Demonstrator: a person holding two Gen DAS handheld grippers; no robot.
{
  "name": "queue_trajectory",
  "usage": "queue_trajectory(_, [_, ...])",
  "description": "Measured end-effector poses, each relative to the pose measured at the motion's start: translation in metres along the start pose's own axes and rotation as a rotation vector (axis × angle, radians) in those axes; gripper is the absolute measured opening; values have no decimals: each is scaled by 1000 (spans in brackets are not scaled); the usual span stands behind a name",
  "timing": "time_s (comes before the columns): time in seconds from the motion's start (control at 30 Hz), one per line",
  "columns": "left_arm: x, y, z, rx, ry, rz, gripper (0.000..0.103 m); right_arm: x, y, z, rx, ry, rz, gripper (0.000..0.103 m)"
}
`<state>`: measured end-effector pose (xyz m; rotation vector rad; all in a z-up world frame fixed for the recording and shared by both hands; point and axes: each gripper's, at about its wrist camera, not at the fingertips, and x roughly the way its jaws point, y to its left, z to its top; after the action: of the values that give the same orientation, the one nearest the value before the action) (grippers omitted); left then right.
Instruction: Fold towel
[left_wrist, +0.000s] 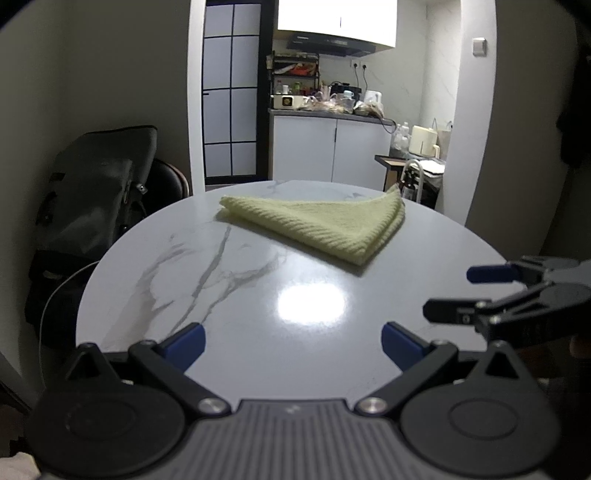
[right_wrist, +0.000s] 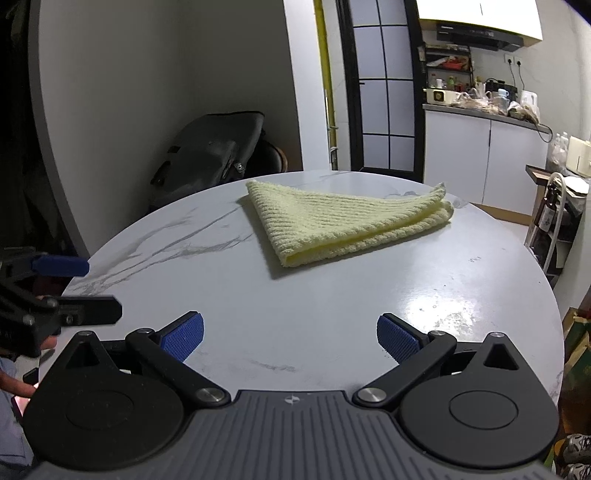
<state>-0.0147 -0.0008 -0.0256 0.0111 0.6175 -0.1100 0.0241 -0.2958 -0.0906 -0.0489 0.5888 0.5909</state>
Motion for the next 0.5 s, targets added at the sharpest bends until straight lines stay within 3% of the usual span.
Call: queue_trajectory(0.5, [-3, -3, 3, -2, -3, 2, 103, -5, 8, -2, -46, -23, 17, 103])
